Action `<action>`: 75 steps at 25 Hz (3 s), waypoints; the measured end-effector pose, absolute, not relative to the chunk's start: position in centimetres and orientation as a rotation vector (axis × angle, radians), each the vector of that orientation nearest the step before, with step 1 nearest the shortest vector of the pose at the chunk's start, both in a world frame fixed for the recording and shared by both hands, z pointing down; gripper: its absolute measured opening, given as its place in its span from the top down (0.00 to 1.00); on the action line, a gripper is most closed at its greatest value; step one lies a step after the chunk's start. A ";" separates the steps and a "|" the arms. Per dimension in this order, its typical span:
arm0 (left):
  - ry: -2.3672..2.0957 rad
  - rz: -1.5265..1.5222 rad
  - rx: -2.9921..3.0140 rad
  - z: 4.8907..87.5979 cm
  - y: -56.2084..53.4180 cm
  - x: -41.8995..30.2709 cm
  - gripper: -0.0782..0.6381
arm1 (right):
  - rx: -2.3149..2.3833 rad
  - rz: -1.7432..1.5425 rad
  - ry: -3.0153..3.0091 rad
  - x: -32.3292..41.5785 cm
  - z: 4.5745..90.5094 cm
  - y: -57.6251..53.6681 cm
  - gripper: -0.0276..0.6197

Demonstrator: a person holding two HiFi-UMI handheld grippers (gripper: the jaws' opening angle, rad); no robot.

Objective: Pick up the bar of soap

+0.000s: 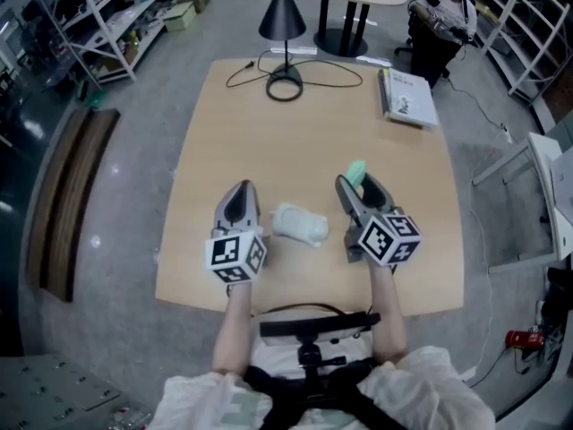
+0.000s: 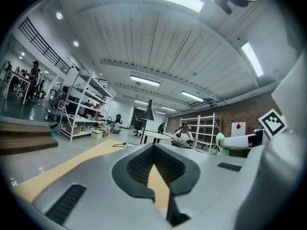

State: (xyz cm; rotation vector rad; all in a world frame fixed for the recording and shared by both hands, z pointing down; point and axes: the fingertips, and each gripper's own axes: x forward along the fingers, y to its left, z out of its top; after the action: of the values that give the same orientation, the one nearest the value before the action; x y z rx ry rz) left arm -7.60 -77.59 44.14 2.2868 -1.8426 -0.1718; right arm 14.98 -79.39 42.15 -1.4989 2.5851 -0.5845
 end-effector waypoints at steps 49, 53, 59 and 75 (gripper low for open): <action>-1.746 -0.236 2.519 39.5 -20.2 -11.1 0.89 | -1.623 -0.378 2.499 10.9 38.1 -19.2 0.55; -1.759 -0.239 2.527 38.3 -15.7 -9.4 0.89 | -1.608 -0.380 2.509 12.5 37.9 -15.0 0.55; -1.793 -0.229 2.529 38.1 -9.3 -6.2 0.89 | -1.577 -0.375 2.529 15.4 38.4 -9.1 0.55; -1.855 -0.246 2.491 37.4 4.4 -7.8 0.89 | -1.538 -0.397 2.550 14.7 38.2 3.6 0.55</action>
State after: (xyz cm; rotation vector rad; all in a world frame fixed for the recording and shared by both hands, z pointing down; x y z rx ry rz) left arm -7.82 4.42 37.40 2.4911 -1.8553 -0.2464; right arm 14.68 3.57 38.24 -1.5384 2.5500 -0.3966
